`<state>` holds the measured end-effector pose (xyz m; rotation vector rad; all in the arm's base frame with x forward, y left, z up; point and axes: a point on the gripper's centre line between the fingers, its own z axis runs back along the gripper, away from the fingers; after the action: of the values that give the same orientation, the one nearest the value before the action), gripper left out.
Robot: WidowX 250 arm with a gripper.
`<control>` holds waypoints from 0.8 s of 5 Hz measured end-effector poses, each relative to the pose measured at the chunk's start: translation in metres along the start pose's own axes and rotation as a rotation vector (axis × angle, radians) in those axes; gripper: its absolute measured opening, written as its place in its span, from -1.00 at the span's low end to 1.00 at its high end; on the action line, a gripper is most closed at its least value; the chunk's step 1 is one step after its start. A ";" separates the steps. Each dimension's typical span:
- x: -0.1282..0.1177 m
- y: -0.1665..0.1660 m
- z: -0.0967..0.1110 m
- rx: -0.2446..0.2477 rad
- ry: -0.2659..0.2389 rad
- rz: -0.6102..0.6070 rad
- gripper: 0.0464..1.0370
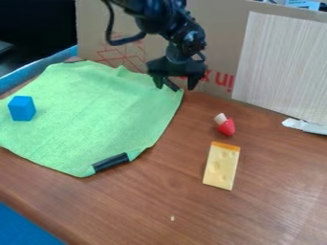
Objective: Fold the cloth from top right to left
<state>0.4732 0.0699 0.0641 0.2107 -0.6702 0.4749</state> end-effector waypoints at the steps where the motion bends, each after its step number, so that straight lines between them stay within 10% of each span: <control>1: 0.000 -0.003 -0.007 0.014 0.000 -0.006 0.93; 2: 0.002 -0.003 -0.013 0.031 0.006 -0.002 0.84; 4: 0.001 -0.004 -0.017 0.033 -0.002 0.000 -0.36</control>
<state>0.4846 0.0727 0.0517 0.2422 -0.6643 0.4863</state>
